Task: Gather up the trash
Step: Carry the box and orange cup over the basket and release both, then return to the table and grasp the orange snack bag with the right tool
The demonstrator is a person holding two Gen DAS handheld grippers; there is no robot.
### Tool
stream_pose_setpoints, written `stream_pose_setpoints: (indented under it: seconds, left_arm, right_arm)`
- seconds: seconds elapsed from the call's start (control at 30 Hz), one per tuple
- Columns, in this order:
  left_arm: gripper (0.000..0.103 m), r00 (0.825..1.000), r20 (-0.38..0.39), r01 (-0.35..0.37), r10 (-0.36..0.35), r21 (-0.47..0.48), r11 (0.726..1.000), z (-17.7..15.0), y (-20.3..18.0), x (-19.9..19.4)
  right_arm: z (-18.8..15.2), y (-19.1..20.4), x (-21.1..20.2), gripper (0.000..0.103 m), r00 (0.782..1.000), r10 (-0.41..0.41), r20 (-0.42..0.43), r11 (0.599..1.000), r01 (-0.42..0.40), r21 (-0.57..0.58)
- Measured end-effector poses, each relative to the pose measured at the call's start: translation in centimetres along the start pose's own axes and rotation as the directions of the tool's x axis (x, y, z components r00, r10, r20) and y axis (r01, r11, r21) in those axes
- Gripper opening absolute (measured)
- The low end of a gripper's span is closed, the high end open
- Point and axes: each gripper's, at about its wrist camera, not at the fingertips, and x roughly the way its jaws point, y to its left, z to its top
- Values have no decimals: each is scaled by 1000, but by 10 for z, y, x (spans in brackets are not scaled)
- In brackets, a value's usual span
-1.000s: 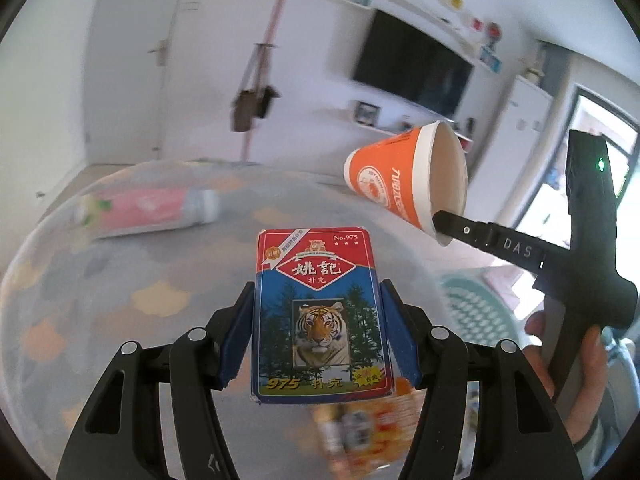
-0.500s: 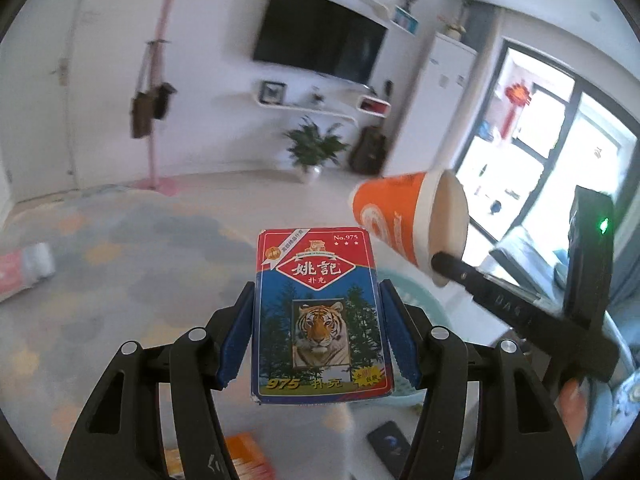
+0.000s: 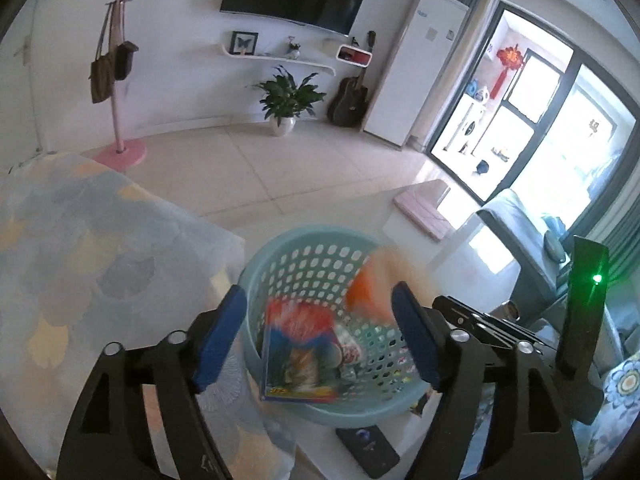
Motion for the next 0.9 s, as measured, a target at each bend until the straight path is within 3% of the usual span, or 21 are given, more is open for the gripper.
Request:
stream_pose_setpoints:
  seconds: [0.07, 0.13, 0.4, 0.57, 0.63, 0.7, 0.9]
  left_arm:
    - [74, 1000, -4, 5, -5, -3, 1000, -2, 3, 1]
    - [74, 1000, -1, -1, 1, -4, 1000, -5, 1, -5]
    - [74, 998, 65, -3, 5, -34, 999, -4, 14, -37]
    - [74, 990, 136, -23, 30, -53, 998, -7, 26, -71]
    - [74, 985, 168, -31, 42, -68, 997, -11, 37, -91]
    - [74, 982, 186, -31, 46, -82, 996, -16, 49, -106]
    - [74, 966, 235, -64, 104, -172, 983, -38, 97, -156]
  right_arm:
    - [-2, -6, 9, 21, 1000, -7, -22, 1000, 8, 6]
    - [-6, -9, 12, 27, 1000, -8, -27, 1000, 8, 13]
    - [-8, 13, 5, 28, 999, 43, -9, 999, -43, -15]
    - [-12, 48, -8, 28, 993, 121, 5, 989, -120, -86]
    - [-16, 68, -14, 33, 986, 164, 4, 979, -162, -126]
    - [-22, 87, -18, 41, 980, 198, 2, 966, -195, -172]
    - [-59, 168, -27, 41, 937, 340, -84, 860, -346, -374]
